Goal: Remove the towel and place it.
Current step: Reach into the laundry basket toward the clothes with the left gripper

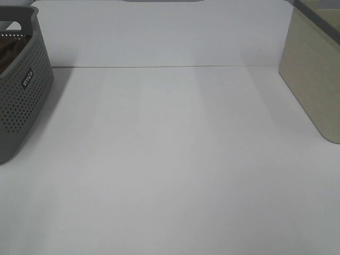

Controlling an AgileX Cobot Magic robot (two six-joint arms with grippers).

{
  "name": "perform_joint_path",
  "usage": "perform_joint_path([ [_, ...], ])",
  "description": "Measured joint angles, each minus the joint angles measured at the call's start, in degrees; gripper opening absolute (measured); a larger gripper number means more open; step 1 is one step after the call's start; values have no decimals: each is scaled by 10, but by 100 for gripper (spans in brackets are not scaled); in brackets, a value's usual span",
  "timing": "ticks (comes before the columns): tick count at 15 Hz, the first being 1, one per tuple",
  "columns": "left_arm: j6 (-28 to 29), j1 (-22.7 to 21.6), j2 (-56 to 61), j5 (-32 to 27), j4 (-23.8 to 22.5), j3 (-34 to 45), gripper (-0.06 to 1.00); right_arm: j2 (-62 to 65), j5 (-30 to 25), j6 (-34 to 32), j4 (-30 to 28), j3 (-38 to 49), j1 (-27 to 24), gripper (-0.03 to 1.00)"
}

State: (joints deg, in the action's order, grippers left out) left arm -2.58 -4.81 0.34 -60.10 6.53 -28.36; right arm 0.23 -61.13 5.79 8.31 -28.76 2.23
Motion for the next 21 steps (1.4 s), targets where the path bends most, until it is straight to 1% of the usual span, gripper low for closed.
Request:
perform_joint_path([
  [21,-3,0,0,0,3,0,99,0,0,0,0,0,0,74],
])
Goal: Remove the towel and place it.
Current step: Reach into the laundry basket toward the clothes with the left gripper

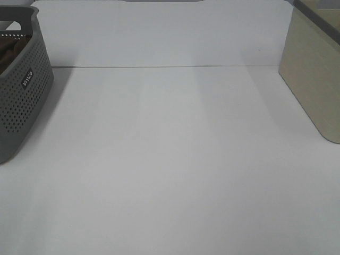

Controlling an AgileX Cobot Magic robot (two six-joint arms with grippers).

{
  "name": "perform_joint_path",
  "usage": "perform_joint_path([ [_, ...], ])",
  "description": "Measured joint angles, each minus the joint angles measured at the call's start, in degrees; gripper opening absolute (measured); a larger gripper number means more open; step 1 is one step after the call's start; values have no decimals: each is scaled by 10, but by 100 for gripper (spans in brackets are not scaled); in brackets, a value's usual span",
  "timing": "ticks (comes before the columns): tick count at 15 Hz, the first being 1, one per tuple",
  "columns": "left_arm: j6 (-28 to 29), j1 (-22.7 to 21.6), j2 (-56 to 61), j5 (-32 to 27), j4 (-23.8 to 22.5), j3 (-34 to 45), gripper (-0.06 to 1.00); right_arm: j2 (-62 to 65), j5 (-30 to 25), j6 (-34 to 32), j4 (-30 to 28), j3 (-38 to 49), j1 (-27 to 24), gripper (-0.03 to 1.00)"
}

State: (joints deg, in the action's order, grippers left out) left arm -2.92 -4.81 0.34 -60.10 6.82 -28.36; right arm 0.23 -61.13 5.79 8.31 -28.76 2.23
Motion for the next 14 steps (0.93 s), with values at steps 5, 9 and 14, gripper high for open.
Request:
perform_joint_path([
  [5,-1,0,0,0,1,0,99,0,0,0,0,0,0,74],
  [9,-1,0,0,0,2,0,99,0,0,0,0,0,0,74],
  [14,-1,0,0,0,6,0,99,0,0,0,0,0,0,74],
])
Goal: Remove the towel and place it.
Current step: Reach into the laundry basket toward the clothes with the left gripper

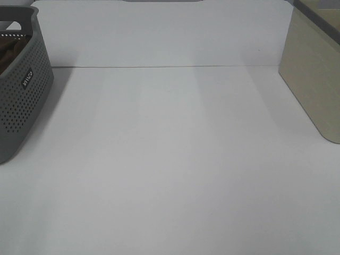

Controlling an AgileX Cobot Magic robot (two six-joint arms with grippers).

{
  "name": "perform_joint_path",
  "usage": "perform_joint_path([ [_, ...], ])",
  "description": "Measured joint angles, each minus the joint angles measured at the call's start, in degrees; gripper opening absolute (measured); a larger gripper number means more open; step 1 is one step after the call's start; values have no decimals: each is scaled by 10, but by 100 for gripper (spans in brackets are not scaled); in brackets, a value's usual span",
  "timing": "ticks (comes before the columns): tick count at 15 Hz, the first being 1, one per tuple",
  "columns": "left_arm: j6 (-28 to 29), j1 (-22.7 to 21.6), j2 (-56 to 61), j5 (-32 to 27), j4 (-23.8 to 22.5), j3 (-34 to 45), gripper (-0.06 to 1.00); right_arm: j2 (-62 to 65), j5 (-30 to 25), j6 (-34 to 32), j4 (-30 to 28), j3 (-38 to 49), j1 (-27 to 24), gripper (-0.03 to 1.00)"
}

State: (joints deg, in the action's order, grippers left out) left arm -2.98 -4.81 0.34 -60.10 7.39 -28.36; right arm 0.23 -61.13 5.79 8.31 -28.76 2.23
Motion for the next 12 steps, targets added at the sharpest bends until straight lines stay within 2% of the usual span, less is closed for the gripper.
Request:
perform_joint_path([
  [5,0,0,-2,-4,16,-5,98,0,0,0,0,0,0,74],
  [7,-21,0,-53,-34,17,-53,98,0,0,0,0,0,0,74],
  [9,-76,0,-143,-76,18,-128,98,0,0,0,0,0,0,74],
  [10,-123,0,-208,-92,19,-178,98,0,0,0,0,0,0,74],
  [11,-197,0,-336,-94,19,-280,98,0,0,0,0,0,0,74],
  [12,-230,0,-396,-96,18,-332,98,0,0,0,0,0,0,74],
])
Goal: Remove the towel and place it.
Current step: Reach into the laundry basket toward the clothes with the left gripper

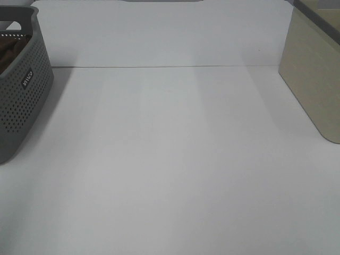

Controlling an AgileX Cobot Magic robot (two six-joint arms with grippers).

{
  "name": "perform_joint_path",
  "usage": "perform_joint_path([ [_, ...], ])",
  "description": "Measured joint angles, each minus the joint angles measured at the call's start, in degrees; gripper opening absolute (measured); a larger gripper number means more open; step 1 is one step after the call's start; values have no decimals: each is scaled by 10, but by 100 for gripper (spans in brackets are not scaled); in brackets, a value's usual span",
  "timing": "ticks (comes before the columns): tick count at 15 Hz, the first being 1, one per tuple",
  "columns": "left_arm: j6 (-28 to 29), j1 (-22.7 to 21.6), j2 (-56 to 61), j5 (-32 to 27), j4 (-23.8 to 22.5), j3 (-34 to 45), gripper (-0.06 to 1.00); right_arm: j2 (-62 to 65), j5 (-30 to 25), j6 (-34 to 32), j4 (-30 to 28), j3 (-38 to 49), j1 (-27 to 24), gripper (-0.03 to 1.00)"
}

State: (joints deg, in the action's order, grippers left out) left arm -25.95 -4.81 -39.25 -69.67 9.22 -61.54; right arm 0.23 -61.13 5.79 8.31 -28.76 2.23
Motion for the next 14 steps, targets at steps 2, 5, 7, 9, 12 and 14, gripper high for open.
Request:
perform_joint_path([
  [2,-60,0,-107,0,-28,-89,98,0,0,0,0,0,0,74],
  [5,-105,0,-251,0,-101,-203,98,0,0,0,0,0,0,74],
  [7,-140,0,-356,0,-150,-274,98,0,0,0,0,0,0,74],
  [9,-175,-2,-444,1,-199,-322,98,0,0,0,0,0,0,74],
  [12,-216,-37,-575,2,-221,-351,98,0,0,0,0,0,0,74],
  [14,-247,-65,-624,2,-222,-351,98,0,0,0,0,0,0,74],
])
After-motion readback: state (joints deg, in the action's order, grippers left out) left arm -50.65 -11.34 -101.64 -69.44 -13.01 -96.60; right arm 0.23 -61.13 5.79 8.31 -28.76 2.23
